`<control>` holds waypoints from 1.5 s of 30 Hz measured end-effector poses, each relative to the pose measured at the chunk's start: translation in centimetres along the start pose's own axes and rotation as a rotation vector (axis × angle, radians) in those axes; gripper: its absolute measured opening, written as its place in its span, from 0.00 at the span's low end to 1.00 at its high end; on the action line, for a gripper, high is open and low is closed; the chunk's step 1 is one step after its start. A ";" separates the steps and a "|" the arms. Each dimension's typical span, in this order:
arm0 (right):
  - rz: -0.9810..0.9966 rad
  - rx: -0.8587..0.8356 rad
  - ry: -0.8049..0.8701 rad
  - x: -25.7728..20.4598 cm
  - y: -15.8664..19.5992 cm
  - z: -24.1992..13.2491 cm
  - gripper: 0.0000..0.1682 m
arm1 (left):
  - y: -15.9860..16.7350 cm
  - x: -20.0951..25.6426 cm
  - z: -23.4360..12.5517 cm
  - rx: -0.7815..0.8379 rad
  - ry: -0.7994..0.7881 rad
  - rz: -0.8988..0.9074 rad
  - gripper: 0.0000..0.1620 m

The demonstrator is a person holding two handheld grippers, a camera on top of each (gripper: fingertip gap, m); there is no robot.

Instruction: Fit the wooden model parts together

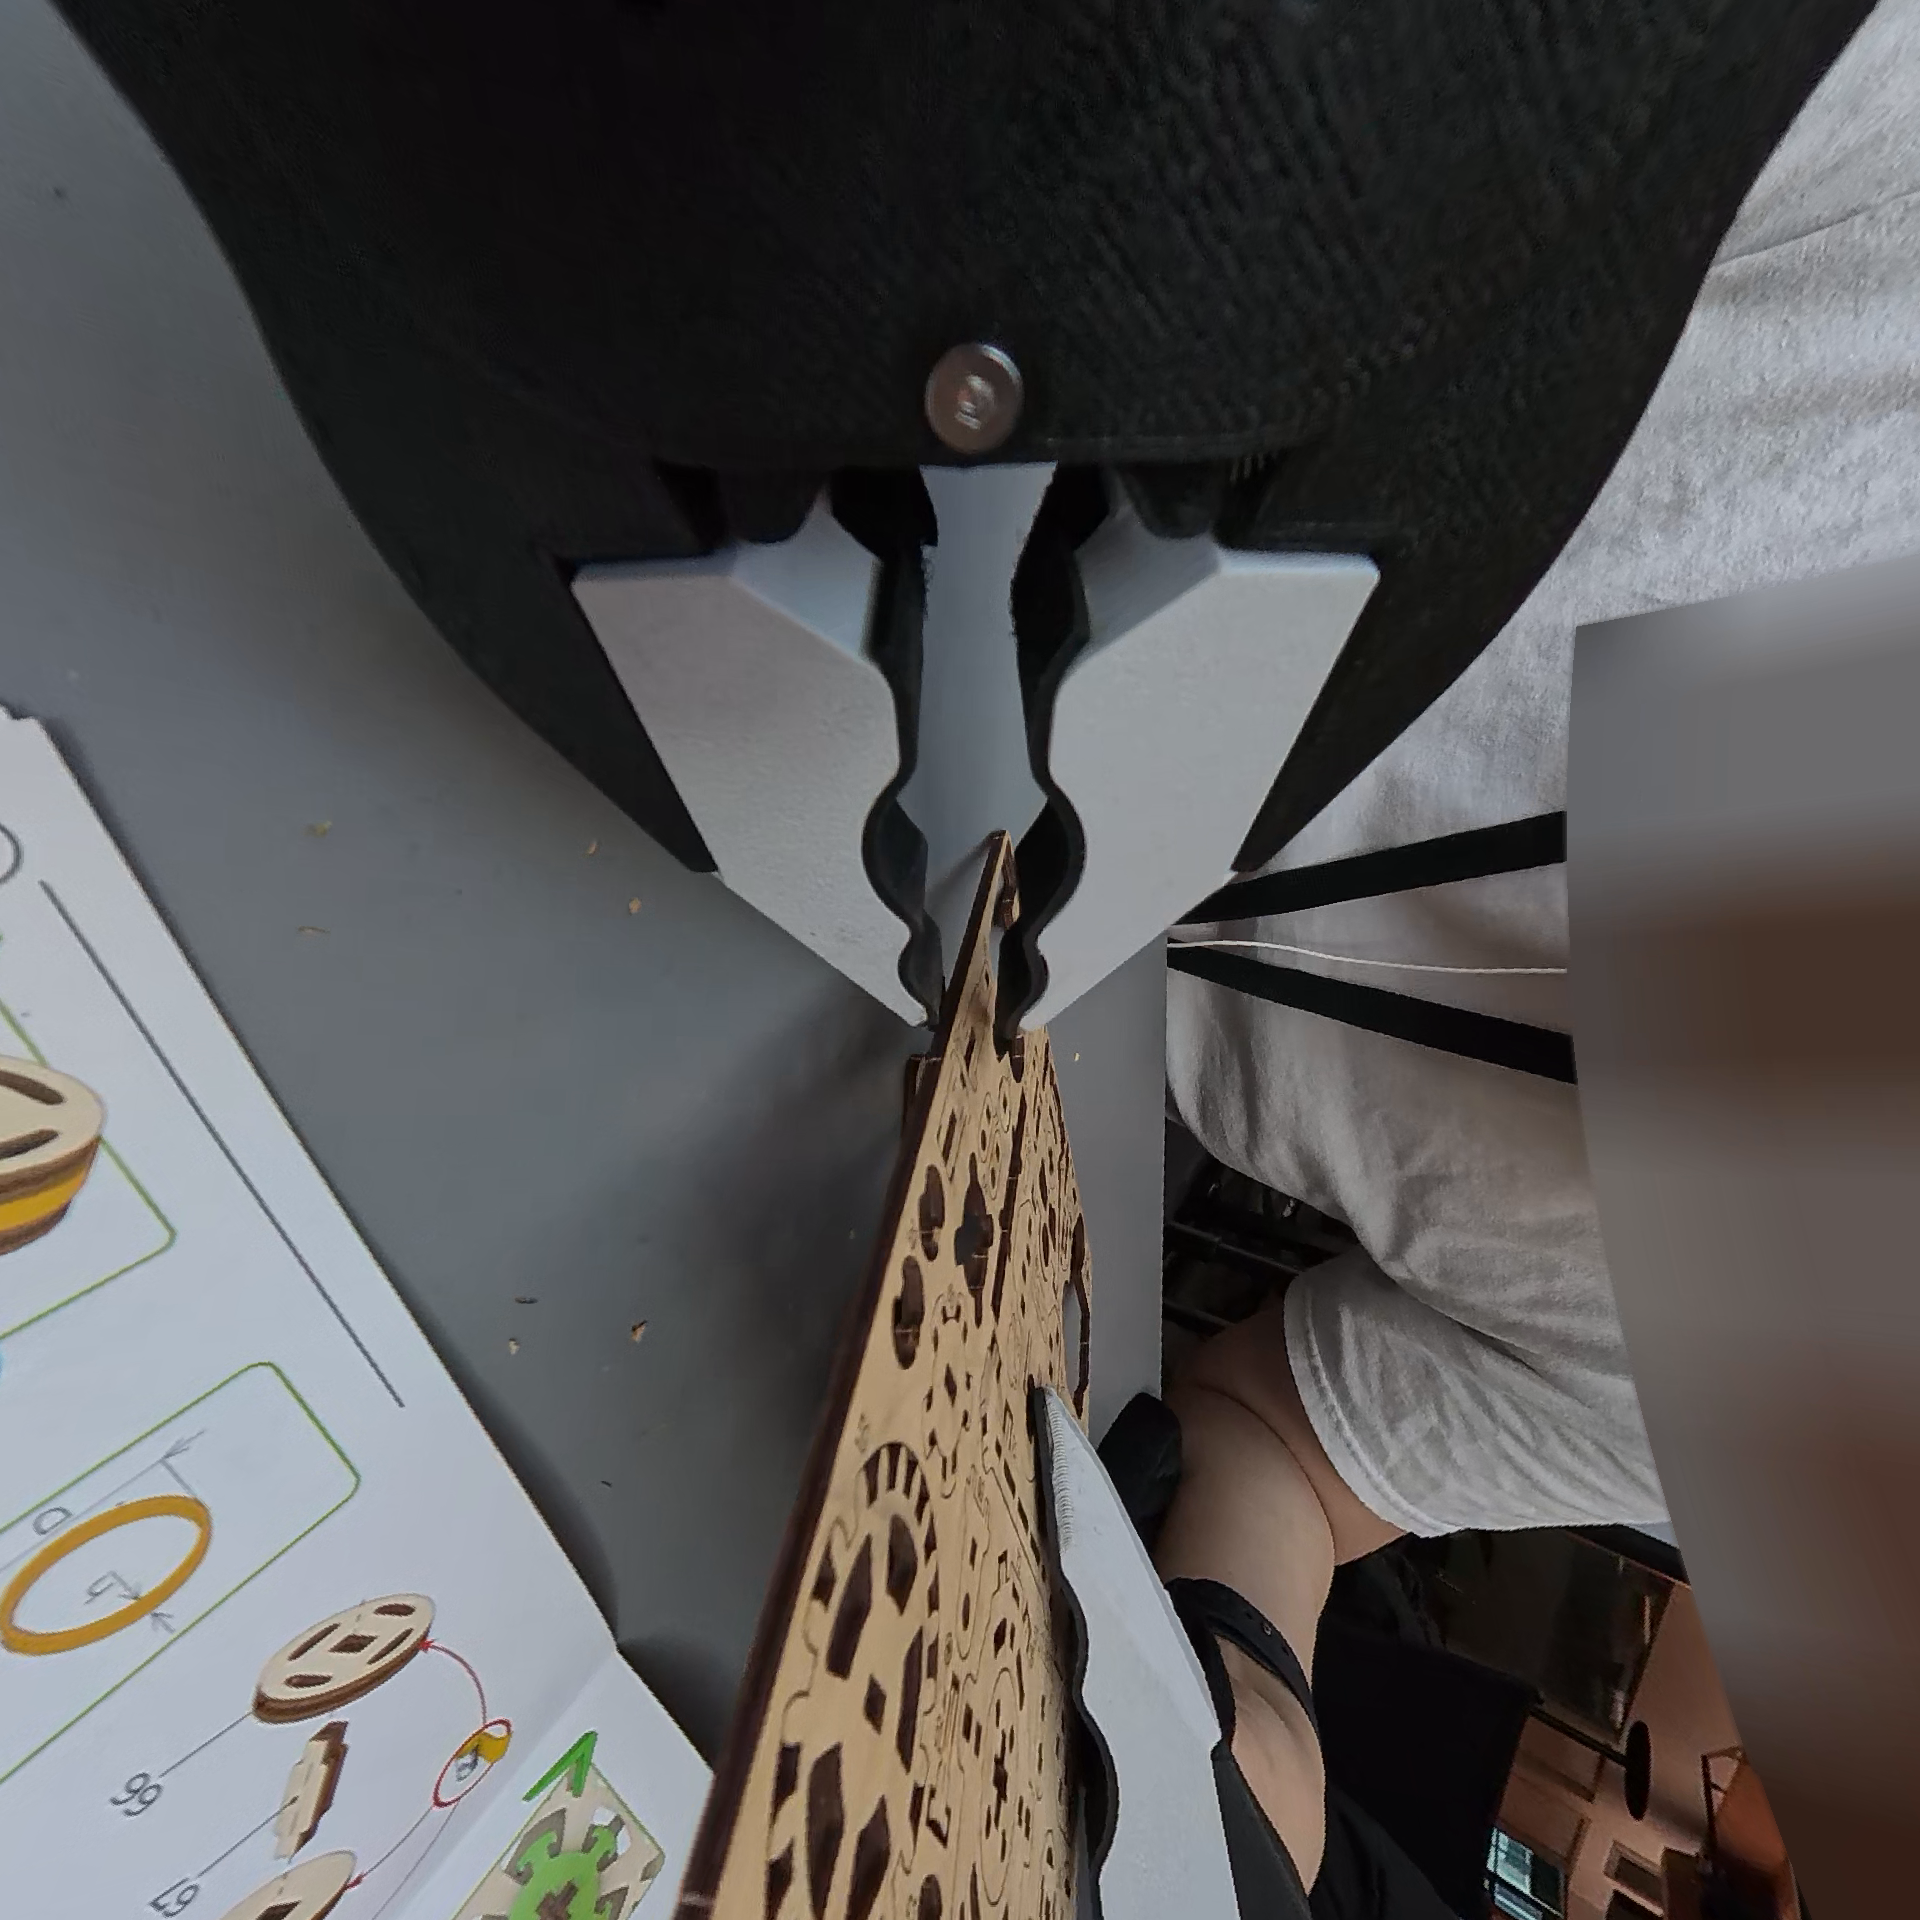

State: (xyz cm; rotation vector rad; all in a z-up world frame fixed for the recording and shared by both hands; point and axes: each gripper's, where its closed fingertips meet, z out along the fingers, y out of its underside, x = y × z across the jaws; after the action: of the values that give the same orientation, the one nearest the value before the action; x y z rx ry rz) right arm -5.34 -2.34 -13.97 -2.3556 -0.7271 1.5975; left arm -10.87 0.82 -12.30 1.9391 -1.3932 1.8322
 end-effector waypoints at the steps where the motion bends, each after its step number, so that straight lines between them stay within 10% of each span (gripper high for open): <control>1: 0.005 0.007 -0.012 -0.1 -0.1 0.0 0.05 | 0.0 0.0 0.0 0.002 0.000 0.001 0.01; 45: 0.026 0.087 -0.016 0.4 -1.3 -0.8 0.01 | -0.2 0.4 0.0 0.015 0.017 0.018 0.02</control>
State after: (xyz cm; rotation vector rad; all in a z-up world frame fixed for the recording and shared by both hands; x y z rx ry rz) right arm -4.87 -0.93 -13.38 -2.3021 -0.6190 1.6265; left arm -10.78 0.70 -11.88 1.9201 -1.4001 1.8678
